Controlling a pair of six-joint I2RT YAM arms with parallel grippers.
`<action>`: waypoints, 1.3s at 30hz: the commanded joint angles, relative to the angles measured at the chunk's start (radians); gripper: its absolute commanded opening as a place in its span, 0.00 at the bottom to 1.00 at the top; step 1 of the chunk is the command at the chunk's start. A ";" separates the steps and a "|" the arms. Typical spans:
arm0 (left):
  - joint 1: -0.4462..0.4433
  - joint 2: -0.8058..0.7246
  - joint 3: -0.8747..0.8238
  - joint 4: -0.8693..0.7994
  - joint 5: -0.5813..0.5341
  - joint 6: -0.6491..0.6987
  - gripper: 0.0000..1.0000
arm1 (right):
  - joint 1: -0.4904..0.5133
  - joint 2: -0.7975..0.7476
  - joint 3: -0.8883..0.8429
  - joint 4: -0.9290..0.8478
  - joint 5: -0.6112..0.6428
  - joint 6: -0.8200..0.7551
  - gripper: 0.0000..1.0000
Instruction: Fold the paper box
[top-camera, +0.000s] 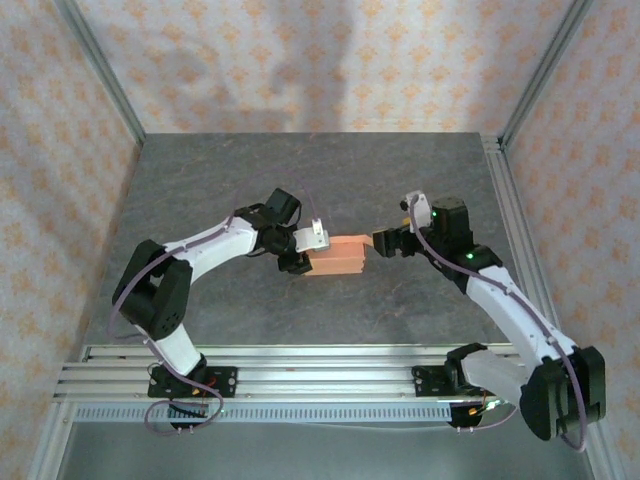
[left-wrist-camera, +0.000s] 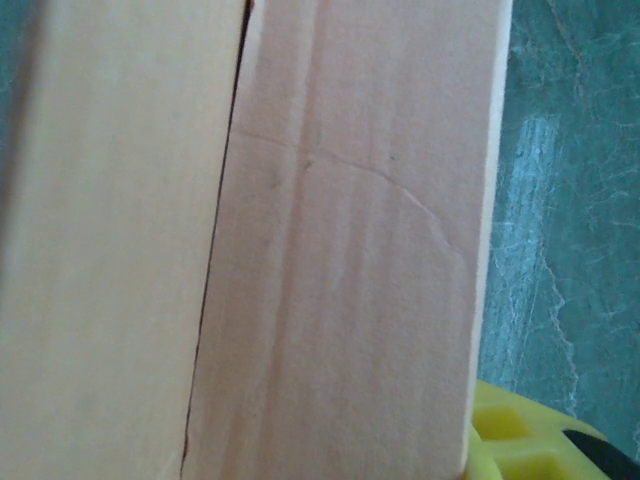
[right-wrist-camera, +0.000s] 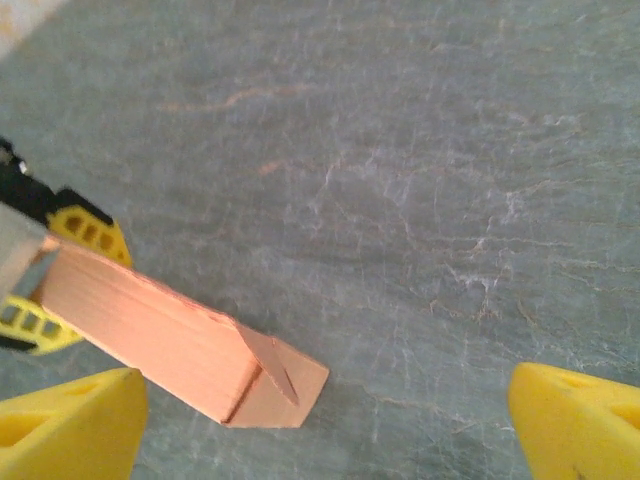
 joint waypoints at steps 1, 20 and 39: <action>0.006 0.024 0.038 -0.087 0.026 0.024 0.35 | 0.018 0.053 0.101 -0.118 -0.052 -0.158 0.92; 0.007 0.068 0.093 -0.148 0.036 0.047 0.34 | 0.056 0.257 0.259 -0.381 -0.073 -0.362 0.30; 0.004 0.082 0.105 -0.156 0.032 0.042 0.34 | 0.060 0.361 0.341 -0.388 -0.109 -0.366 0.08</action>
